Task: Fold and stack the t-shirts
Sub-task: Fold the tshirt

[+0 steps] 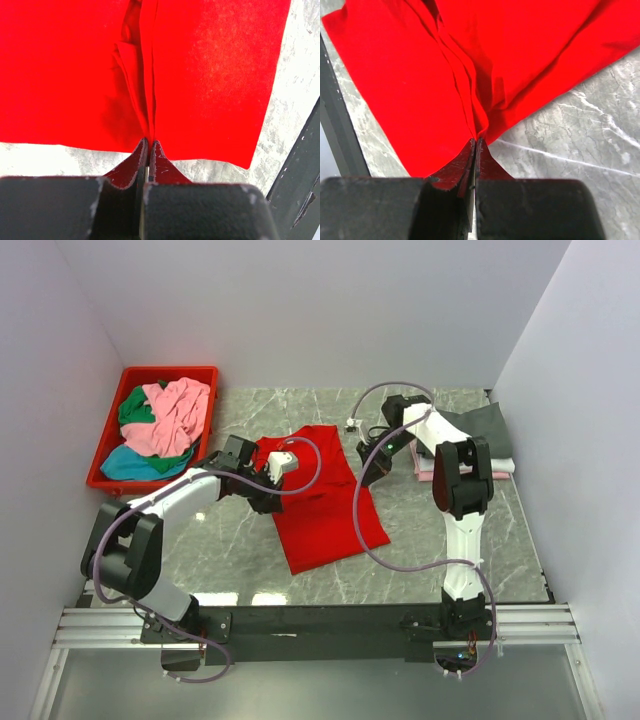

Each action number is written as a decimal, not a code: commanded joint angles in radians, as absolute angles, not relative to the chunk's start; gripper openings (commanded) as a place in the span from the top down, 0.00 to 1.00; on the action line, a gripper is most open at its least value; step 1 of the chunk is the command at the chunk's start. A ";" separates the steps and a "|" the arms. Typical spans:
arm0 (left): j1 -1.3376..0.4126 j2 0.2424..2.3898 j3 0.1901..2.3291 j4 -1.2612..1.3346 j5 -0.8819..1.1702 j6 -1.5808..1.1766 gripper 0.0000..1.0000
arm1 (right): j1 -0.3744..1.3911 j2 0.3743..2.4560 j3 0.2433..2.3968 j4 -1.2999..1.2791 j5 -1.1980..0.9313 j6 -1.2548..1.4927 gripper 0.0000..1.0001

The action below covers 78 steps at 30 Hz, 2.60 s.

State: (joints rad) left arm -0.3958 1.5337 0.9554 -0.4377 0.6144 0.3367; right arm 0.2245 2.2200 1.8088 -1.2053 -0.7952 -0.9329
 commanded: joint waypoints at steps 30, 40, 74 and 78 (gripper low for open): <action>-0.336 1.500 1.060 -0.511 0.647 0.394 1.00 | 0.209 2.194 2.032 -1.282 -0.825 -0.920 1.00; -0.301 1.640 1.121 -0.519 0.660 0.410 1.00 | 0.210 2.278 2.105 -1.241 -0.796 -0.859 1.00; -0.259 1.605 1.055 -0.425 0.502 0.307 0.51 | 0.230 2.365 2.145 -1.037 -0.713 -0.667 0.70; -0.259 1.479 1.008 -0.324 0.424 0.278 0.20 | 0.227 2.274 2.074 -0.902 -0.660 -0.595 0.43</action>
State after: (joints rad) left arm -0.2646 1.5917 1.0340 -0.4370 0.5087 0.3172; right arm 0.2264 2.3676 2.1162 -1.0344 -0.7116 -0.6601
